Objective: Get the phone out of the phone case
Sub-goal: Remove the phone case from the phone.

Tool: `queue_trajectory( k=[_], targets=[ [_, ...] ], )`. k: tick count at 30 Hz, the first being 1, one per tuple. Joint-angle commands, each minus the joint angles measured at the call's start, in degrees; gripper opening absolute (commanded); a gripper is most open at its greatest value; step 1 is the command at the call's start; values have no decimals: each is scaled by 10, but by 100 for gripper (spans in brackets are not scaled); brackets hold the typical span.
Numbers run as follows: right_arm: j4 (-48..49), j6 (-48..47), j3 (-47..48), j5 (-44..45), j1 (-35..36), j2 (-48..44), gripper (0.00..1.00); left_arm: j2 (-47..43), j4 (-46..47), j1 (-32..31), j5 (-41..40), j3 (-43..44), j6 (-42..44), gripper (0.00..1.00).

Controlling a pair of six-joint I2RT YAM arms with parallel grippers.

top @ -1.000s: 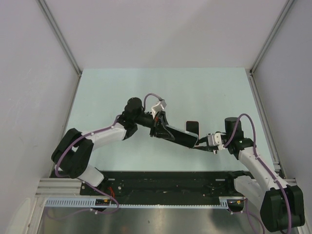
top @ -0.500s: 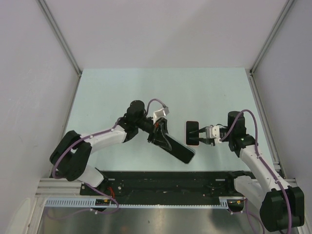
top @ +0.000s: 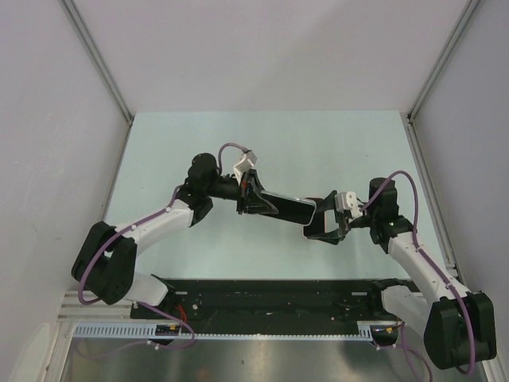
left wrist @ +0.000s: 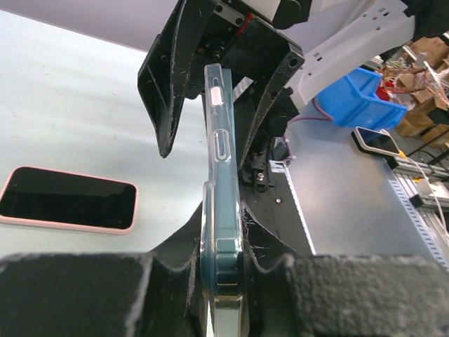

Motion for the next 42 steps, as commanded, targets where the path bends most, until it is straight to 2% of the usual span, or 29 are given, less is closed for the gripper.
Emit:
queue_trajectory(
  k=[1, 3, 6, 11, 13, 15, 24, 27, 31, 39, 42],
  targets=[
    [94, 107, 17, -24, 11, 28, 75, -33, 22, -6, -36, -1, 27, 0],
    [110, 121, 17, -23, 15, 33, 74, -35, 22, -8, -43, 0, 29, 0],
    [145, 169, 16, -17, 20, 39, 67, -34, 22, -9, -62, 1, 37, 0],
    [232, 328, 16, 15, 22, 64, 53, -29, 22, -10, -88, 7, 56, 0],
    [244, 349, 17, 22, 21, 76, 45, -31, 23, -11, -99, 7, 63, 0],
    [245, 356, 16, 22, 21, 81, 42, -31, 22, -11, -99, 7, 65, 0],
    [229, 317, 16, -6, 23, 87, 31, -33, 23, -13, -85, 6, 58, 0],
    [200, 257, 16, -16, 23, 82, 26, -30, 22, -15, -73, 10, 50, 0],
    [186, 226, 17, -12, 21, 73, 22, -25, 22, -15, -51, 18, 33, 0],
    [122, 99, 17, -5, 17, 34, 17, -18, 22, -16, 7, 24, -9, 0],
    [102, 54, 17, -5, 17, 16, 10, -13, 22, -16, 32, 24, -22, 0]
  ],
)
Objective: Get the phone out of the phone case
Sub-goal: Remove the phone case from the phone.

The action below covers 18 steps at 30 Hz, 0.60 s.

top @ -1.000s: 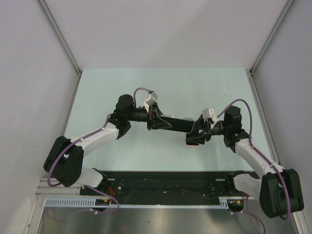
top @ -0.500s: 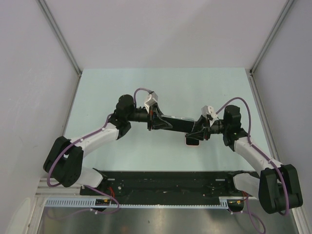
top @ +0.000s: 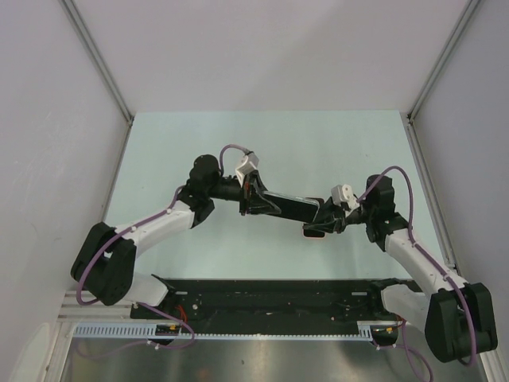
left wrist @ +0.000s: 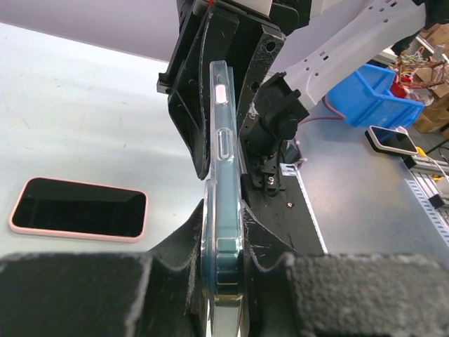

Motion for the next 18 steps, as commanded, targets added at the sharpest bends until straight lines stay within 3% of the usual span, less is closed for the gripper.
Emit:
queue_trajectory(
  k=[1, 18],
  targets=[
    [-23, -105, 16, 10, -3, -32, 9, -5, 21, -5, 76, 27, -53, 0],
    [-42, -182, 24, 15, -2, -48, 0, 2, 21, -35, 179, 27, -96, 1]
  ],
)
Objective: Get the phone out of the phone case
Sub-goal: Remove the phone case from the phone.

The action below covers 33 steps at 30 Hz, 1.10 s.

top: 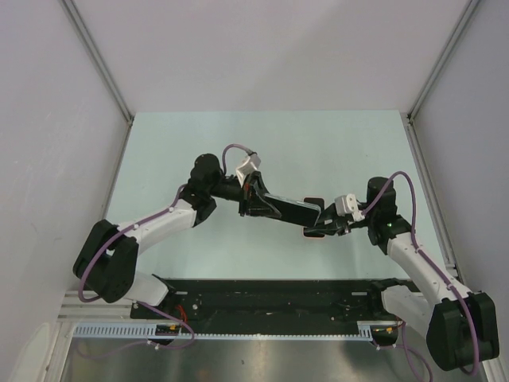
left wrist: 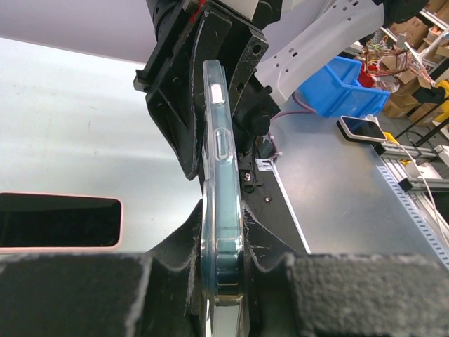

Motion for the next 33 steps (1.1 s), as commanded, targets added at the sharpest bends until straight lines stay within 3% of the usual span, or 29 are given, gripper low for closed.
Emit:
queue_trajectory(
  k=[1, 6, 12, 20, 29, 33],
  targets=[
    [-3, -101, 28, 41, -6, -9, 0, -13, -11, -27, 126, 17, -64, 0],
    [-116, -195, 57, 46, -4, -6, 0, -20, -11, -34, 147, 16, -73, 0],
    [-139, -232, 62, 59, -3, -10, 0, -24, -11, -45, 171, 9, -83, 0],
    [-124, -217, 64, 85, -4, -11, 0, -28, -11, -52, 190, 6, -87, 0],
    [-41, -84, 63, 67, -11, 7, 0, -30, -11, -70, 208, -4, -83, 0],
    [-68, -110, 63, 70, -13, 5, 0, -33, -11, -65, 184, -4, -71, 0]
  ],
)
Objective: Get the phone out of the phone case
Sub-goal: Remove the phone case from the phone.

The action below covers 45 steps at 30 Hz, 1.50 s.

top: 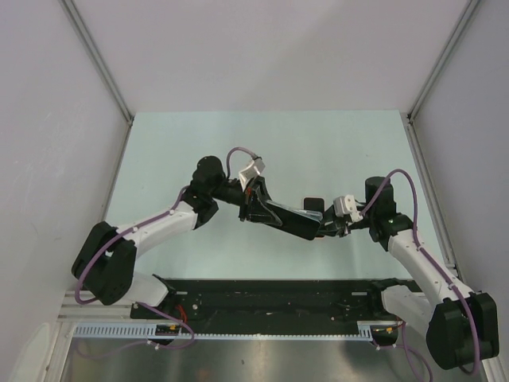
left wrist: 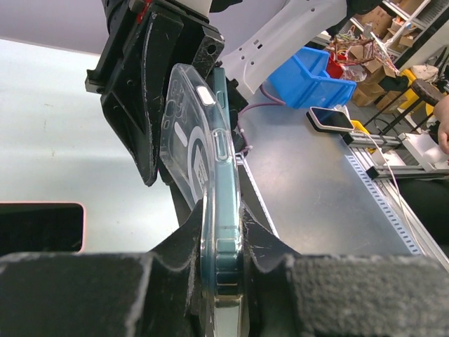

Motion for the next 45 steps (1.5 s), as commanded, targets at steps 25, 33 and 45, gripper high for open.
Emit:
queue_trajectory(
  k=[25, 33, 45],
  targets=[
    [222, 293, 33, 12, -44, -9, 52, -6, -11, 53, -27, -21, 53, 0],
    [230, 334, 33, 3, -53, -9, 56, -24, -11, 66, -107, -13, 75, 0],
    [320, 476, 33, 27, -62, 9, 57, -23, 8, 75, -138, -3, 60, 0]
  ],
)
